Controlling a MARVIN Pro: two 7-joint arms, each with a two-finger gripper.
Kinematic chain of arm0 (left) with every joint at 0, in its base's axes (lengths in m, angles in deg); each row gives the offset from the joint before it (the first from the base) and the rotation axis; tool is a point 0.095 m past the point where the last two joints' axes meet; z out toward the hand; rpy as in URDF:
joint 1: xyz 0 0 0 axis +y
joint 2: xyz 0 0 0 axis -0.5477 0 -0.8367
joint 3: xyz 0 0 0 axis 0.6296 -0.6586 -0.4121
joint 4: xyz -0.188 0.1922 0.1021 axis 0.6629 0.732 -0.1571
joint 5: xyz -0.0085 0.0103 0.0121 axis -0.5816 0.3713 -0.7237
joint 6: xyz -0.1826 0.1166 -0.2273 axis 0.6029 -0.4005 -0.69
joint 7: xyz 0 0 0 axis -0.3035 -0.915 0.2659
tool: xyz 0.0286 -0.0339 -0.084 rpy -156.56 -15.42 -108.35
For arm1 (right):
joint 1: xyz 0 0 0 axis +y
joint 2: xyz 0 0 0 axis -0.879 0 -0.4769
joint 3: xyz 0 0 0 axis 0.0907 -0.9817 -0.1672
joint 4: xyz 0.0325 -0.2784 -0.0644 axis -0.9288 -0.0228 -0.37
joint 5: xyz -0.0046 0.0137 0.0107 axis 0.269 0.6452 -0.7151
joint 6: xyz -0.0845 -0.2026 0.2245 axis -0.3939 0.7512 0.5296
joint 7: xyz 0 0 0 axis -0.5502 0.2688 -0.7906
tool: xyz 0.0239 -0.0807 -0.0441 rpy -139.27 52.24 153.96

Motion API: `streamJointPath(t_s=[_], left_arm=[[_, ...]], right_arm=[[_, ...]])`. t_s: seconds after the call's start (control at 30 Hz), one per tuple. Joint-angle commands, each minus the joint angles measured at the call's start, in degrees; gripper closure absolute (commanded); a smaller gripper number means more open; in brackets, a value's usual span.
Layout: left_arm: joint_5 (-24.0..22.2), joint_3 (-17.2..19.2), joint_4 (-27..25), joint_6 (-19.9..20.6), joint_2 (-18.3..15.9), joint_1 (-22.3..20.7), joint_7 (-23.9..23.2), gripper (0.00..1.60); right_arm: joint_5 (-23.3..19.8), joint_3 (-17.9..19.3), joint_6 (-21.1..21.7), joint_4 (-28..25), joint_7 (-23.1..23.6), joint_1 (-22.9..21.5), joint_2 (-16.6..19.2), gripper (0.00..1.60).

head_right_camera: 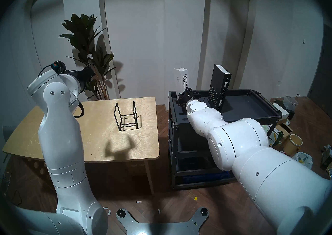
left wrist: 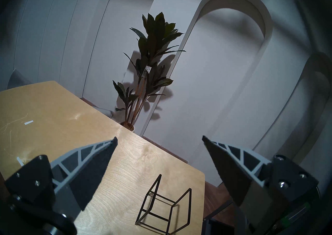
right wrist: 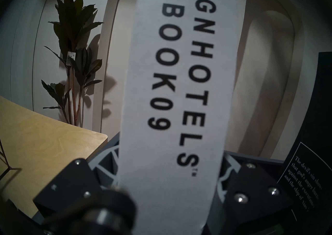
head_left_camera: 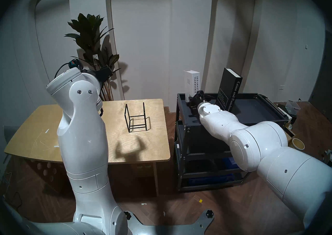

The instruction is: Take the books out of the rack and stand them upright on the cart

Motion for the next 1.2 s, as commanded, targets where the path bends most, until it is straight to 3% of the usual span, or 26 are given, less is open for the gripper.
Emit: streamJointPath(t_s=[0.0, 0.83, 0.87, 1.17], left_arm=[[-0.01, -1.19, -1.24, -0.14, -0.31, -0.38, 5.58, 0.0], [0.16, -2.15, -2.32, -0.14, 0.18, 0.52, 5.97, 0.0], [0.08, -2.21, -2.27, -0.14, 0.18, 0.49, 6.13, 0.0], [0.24, -2.25, -2.17, -0.14, 0.24, 0.49, 5.81, 0.0]], right_arm=[[-0.43, 0.42, -0.65, -1.05, 0.29, -0.37, 0.26, 1.6], [-0.47, 0.21, 0.94, -1.09, 1.21, 0.32, 0.46, 1.6], [-0.47, 0.21, 0.88, -1.1, 1.14, 0.36, 0.43, 1.44], [-0.49, 0.14, 0.13, -1.03, 0.48, 0.75, 0.17, 1.34]])
